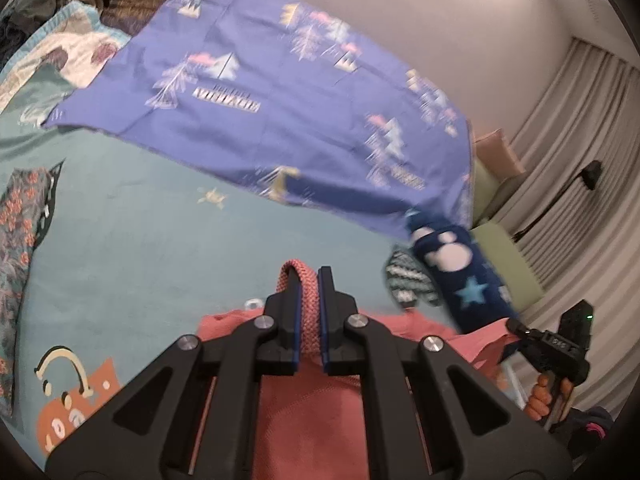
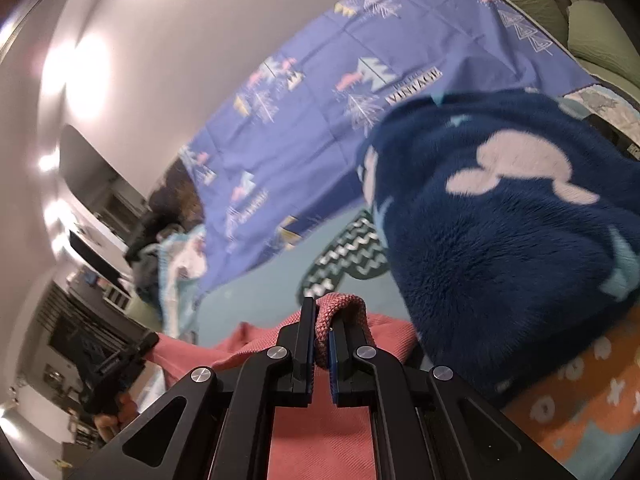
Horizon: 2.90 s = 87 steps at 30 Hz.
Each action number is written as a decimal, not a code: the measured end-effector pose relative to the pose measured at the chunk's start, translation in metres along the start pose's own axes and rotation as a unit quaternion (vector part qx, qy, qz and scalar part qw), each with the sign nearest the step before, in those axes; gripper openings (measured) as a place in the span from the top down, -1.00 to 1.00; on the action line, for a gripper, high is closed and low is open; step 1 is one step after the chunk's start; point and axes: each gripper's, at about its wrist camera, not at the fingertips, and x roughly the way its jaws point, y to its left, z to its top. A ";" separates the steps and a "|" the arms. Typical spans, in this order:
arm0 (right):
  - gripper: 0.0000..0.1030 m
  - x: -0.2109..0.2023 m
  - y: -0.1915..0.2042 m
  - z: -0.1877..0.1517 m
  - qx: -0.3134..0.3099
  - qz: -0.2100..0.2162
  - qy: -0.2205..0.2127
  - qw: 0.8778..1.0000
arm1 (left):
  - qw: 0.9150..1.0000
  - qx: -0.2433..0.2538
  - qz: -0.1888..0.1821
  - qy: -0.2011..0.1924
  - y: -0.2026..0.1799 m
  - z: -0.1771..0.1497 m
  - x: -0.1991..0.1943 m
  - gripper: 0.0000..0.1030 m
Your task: Fold small clothes
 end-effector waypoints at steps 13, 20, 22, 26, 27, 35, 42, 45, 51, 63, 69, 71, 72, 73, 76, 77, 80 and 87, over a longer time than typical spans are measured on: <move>0.06 -0.060 -0.001 -0.058 -0.064 -0.074 0.035 0.995 | 0.999 -0.019 0.034 -0.001 0.033 -0.045 -0.062 0.17; 0.03 -0.114 -0.028 -0.143 0.019 -0.027 0.109 0.994 | 0.997 -0.040 0.025 0.063 0.041 -0.129 -0.118 -0.07; 0.03 -0.111 -0.031 -0.161 0.054 0.012 0.126 0.991 | 0.993 -0.067 0.003 0.093 0.044 -0.145 -0.115 -0.07; -0.07 -0.085 -0.035 -0.167 0.117 0.079 0.126 0.982 | 0.987 -0.112 -0.034 0.114 0.044 -0.159 -0.093 -0.10; -0.07 -0.079 -0.034 -0.165 0.121 0.082 0.120 0.982 | 0.987 -0.113 -0.034 0.105 0.042 -0.159 -0.089 -0.13; 0.93 -0.048 -0.033 -0.143 0.171 0.027 0.068 0.983 | 0.982 -0.177 -0.027 0.058 0.038 -0.150 -0.053 0.83; 0.95 -0.113 -0.010 -0.135 0.104 0.034 0.042 0.993 | 0.988 -0.135 -0.072 0.033 0.005 -0.154 -0.111 0.84; 0.94 -0.143 -0.010 -0.144 0.085 0.025 0.056 0.994 | 0.989 -0.113 -0.086 0.045 -0.011 -0.168 -0.140 0.84; 0.94 -0.194 -0.034 -0.206 0.089 -0.020 0.106 0.990 | 0.988 -0.088 -0.068 0.109 -0.024 -0.240 -0.188 0.84; 0.31 -0.237 -0.048 -0.209 0.022 -0.131 0.069 0.989 | 0.995 0.019 0.083 0.056 -0.036 -0.245 -0.233 0.70; 0.13 -0.222 -0.019 -0.179 -0.105 -0.158 0.048 0.981 | 0.982 0.137 0.129 0.004 -0.059 -0.209 -0.208 0.39; 0.08 -0.208 -0.012 -0.173 -0.138 -0.159 0.056 0.976 | 0.977 0.164 0.138 0.019 -0.059 -0.198 -0.185 0.37; 0.08 -0.197 -0.007 -0.169 -0.155 -0.165 0.063 0.972 | 0.974 0.175 0.144 0.029 -0.057 -0.194 -0.172 0.37; 0.08 -0.192 -0.008 -0.167 -0.162 -0.168 0.068 0.970 | 0.971 0.181 0.149 0.040 -0.055 -0.192 -0.162 0.37; 0.07 -0.176 -0.009 -0.158 -0.167 -0.165 0.078 0.969 | 0.971 0.175 0.149 0.063 -0.048 -0.181 -0.136 0.37; 0.07 -0.172 -0.010 -0.153 -0.167 -0.162 0.078 0.969 | 0.972 0.173 0.148 0.065 -0.047 -0.180 -0.134 0.36; 0.07 -0.163 -0.006 -0.133 -0.170 -0.141 0.077 0.972 | 0.972 0.174 0.141 0.065 -0.046 -0.166 -0.127 0.26; -0.03 -0.088 0.029 -0.076 -0.250 -0.043 0.149 0.956 | 0.965 0.237 0.042 0.108 -0.077 -0.117 -0.065 -0.05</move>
